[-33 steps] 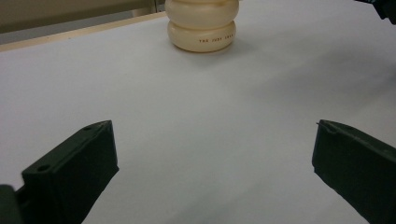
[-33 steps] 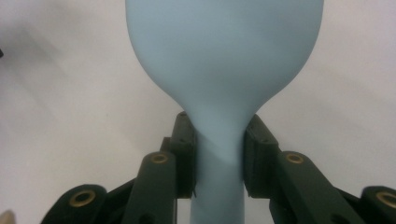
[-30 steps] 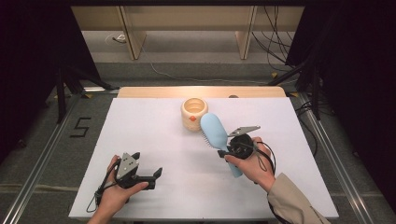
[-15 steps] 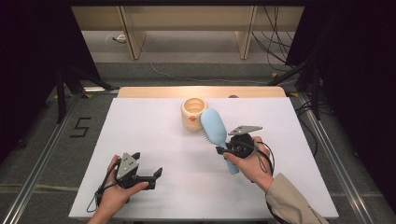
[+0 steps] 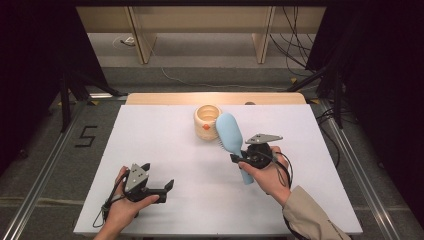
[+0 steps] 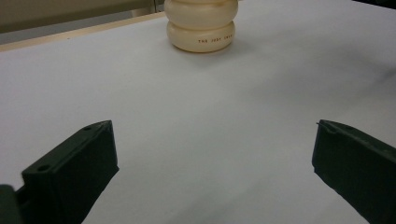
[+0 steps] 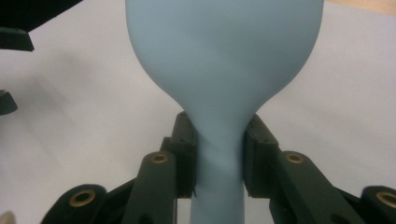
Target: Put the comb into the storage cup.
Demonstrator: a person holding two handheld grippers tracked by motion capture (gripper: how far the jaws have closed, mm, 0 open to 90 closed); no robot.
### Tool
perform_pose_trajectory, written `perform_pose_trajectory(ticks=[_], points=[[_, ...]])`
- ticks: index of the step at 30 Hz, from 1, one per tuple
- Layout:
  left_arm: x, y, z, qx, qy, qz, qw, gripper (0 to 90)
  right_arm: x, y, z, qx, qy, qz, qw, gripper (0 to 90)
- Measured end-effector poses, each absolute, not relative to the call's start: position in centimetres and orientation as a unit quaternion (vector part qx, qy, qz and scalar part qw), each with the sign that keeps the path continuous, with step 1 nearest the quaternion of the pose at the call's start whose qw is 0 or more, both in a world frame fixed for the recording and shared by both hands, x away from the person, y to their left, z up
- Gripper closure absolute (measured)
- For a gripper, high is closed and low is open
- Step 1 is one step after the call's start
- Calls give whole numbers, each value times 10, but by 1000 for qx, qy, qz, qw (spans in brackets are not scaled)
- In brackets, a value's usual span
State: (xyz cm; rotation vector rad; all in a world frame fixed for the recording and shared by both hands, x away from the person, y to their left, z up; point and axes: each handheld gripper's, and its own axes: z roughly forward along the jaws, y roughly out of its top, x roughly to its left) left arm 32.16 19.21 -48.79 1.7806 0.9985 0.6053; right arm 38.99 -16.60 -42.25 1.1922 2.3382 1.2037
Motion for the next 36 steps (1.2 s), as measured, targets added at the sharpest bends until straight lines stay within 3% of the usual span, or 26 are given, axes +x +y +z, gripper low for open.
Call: perform_pose_trajectory(ticks=[36], points=[[321, 186, -487, 734, 404, 241, 490, 0, 394, -156, -428, 397, 780, 464, 135, 704]])
